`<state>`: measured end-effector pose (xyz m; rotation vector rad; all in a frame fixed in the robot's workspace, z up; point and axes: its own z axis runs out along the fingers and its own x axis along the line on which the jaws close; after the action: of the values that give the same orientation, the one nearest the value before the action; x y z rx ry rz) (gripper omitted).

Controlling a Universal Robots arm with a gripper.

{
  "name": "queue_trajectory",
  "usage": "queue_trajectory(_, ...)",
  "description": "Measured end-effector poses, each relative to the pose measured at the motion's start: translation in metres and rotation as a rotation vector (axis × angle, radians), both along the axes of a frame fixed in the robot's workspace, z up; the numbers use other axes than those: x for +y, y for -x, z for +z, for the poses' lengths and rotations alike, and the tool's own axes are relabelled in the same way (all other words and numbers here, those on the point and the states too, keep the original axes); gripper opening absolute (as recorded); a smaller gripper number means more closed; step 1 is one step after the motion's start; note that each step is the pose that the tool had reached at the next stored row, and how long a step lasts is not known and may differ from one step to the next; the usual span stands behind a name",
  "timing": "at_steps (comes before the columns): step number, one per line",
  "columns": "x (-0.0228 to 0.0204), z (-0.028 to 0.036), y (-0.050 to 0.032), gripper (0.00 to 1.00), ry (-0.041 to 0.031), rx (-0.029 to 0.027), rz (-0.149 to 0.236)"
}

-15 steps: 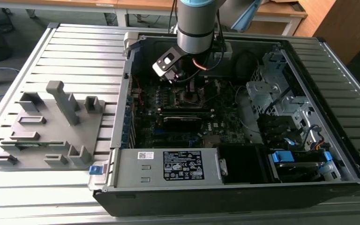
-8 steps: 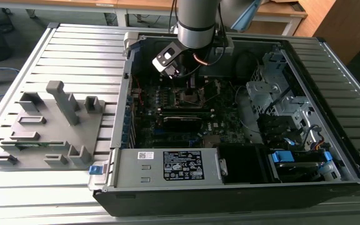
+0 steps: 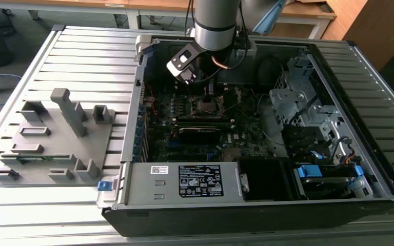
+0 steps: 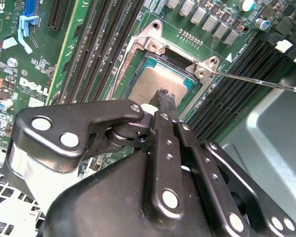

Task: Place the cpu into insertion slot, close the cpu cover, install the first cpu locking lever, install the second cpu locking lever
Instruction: 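Close the cpu cover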

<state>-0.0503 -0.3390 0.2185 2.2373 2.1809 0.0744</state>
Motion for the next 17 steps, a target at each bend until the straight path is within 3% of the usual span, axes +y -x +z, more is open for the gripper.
queue_trajectory(17, 0.0000, 0.0047, 0.0000, 0.11, 0.0000, 0.0000, 0.000)
